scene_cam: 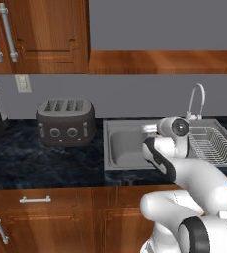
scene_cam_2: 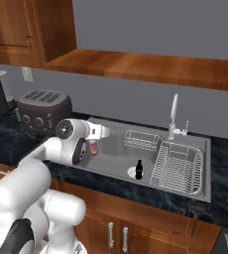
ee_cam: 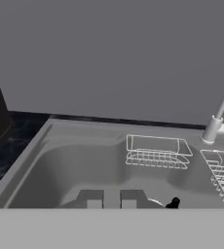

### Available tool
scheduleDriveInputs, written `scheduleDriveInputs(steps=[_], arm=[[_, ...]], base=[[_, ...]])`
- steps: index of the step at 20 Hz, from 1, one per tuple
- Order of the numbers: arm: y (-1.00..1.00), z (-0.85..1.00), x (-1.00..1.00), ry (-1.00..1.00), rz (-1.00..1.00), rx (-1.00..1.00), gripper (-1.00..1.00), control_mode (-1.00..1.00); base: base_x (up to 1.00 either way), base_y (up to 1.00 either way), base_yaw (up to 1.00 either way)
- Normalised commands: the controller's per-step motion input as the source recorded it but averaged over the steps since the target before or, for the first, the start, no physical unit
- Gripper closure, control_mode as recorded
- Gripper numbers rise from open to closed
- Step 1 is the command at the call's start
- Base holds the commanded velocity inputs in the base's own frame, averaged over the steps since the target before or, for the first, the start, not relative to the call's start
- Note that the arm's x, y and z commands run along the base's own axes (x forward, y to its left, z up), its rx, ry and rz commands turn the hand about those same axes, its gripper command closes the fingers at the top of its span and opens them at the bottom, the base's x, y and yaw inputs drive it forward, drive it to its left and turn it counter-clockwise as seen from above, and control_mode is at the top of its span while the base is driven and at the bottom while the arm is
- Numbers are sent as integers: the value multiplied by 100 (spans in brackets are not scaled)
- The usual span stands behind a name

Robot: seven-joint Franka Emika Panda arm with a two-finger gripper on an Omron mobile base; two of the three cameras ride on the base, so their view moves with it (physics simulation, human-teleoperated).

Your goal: Place the large bottle from the dining counter next to the other large bottle outside the sink, and place the small bottle from the dining counter next to the other small bottle inside the sink.

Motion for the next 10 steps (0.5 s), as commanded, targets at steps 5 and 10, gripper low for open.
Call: scheduleDriveInputs(steps=[5, 10], arm=[[-10, -9, 45, 0, 0, 0, 100, -100], [-2, -23, 16, 0, 0, 0, 100, -100]], base=[[0, 0, 0], [0, 0, 0]])
